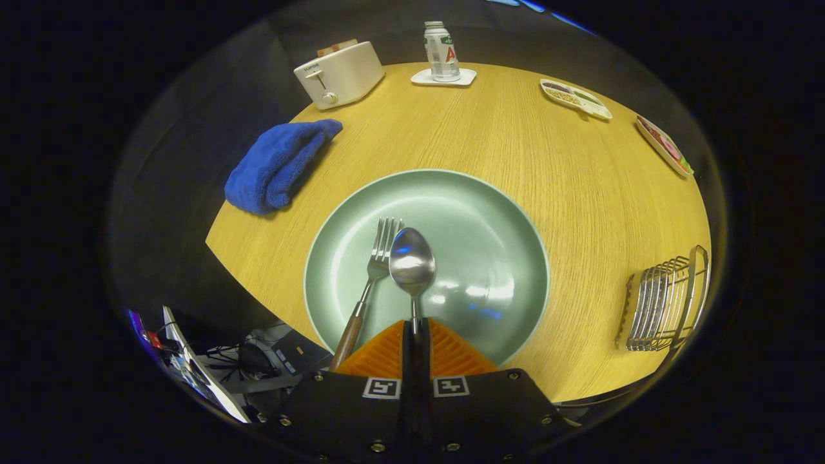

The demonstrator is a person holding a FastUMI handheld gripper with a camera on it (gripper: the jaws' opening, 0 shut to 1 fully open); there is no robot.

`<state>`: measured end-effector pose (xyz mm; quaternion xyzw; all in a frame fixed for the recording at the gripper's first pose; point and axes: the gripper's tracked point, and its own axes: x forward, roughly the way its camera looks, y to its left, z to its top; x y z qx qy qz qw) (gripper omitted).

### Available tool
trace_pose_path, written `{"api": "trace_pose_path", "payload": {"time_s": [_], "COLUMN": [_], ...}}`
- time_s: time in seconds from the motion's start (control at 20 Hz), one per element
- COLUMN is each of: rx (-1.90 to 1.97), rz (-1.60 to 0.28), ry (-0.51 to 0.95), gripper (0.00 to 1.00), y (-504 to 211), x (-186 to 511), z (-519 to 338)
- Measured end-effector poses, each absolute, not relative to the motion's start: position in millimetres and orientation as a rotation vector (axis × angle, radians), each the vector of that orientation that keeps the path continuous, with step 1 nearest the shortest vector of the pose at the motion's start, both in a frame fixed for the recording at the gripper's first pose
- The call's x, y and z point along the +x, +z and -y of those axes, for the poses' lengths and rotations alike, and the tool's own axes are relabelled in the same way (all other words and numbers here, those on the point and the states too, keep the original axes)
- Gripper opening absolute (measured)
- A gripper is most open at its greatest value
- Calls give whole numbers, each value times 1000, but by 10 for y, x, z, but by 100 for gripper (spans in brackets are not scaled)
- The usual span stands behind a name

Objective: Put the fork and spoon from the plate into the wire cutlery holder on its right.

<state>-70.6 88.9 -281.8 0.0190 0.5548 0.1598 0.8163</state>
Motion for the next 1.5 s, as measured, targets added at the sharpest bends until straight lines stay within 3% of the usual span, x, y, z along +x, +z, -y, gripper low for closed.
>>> {"api": "trace_pose_path", "payload": {"time_s": [0.9,1.5], "rx": [272,497], "rz": [-1096,-898], "ry": [223,-54], "gripper": [4,4], "y": [-2424,-1878], "x": [-496,-465], "z": [-533,582]}}
